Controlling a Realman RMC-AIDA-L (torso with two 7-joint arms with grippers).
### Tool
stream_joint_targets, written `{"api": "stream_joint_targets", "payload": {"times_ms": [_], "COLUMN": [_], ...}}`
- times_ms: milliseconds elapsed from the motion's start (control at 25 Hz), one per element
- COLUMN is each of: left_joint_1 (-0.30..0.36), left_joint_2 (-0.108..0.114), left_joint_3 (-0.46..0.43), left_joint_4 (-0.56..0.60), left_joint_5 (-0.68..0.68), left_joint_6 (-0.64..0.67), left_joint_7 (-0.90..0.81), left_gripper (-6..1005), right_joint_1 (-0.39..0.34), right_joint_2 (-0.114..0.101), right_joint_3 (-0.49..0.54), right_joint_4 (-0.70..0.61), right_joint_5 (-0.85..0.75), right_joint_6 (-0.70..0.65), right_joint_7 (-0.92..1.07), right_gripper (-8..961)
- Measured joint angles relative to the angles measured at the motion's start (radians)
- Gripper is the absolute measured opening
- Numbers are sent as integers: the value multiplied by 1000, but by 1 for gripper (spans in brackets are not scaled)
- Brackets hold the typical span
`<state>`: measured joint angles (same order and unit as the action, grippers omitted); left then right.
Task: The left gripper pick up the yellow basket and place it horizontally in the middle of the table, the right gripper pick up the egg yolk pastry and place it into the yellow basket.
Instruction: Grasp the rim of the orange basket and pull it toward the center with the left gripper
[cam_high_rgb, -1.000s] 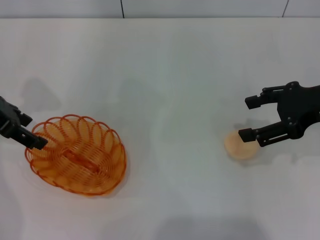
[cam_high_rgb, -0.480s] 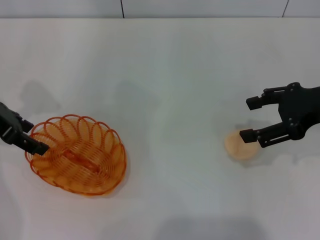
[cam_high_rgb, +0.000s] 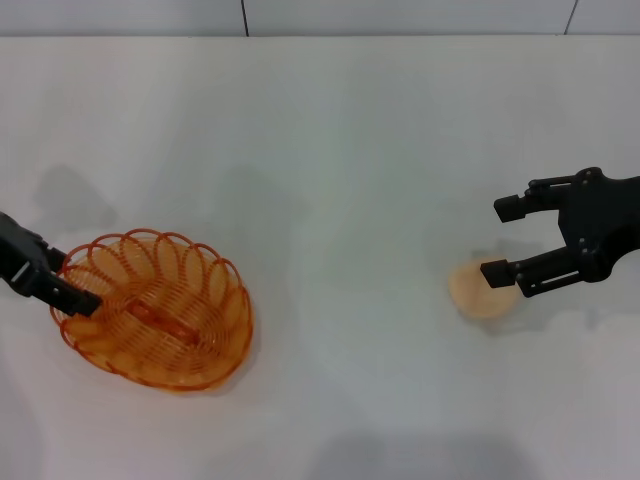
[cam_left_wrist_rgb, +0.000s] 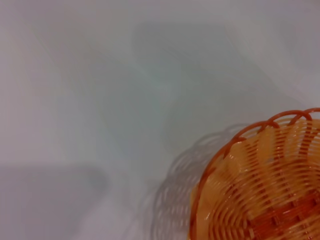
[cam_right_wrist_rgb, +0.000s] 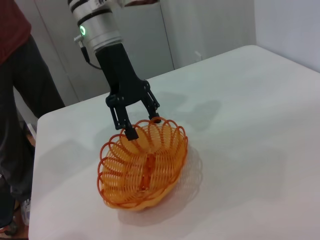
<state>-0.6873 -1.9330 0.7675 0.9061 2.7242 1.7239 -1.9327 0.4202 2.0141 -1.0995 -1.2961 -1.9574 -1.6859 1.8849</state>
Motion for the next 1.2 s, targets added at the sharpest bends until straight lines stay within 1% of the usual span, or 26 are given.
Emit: {"api": "stream_joint_targets", "payload": {"times_ms": [160,480,920,1200], "left_joint_1": [2,5,2,-5], "left_joint_2": [-7,-9,1,2], "left_joint_3": [-1,-2,-1,1], "left_joint_4": [-5,-5,-3,-2], "left_joint_5": [-1,4,7,3], "left_joint_6": [-18,-32,-37,-53], "left_joint_7": [1,0,6,27], "left_gripper": [876,875,875,875], "right_joint_1": [-1,0,-1,0], "right_joint_2": [0,0,-2,-1], "right_joint_3": [0,0,0,0], "right_joint_4": [3,9,9,11], "right_joint_5": [0,0,0,0], "right_joint_6": [0,-2,-5,-5], "right_joint_7": [0,0,0,0], "right_gripper": [870,871,870,871]}}
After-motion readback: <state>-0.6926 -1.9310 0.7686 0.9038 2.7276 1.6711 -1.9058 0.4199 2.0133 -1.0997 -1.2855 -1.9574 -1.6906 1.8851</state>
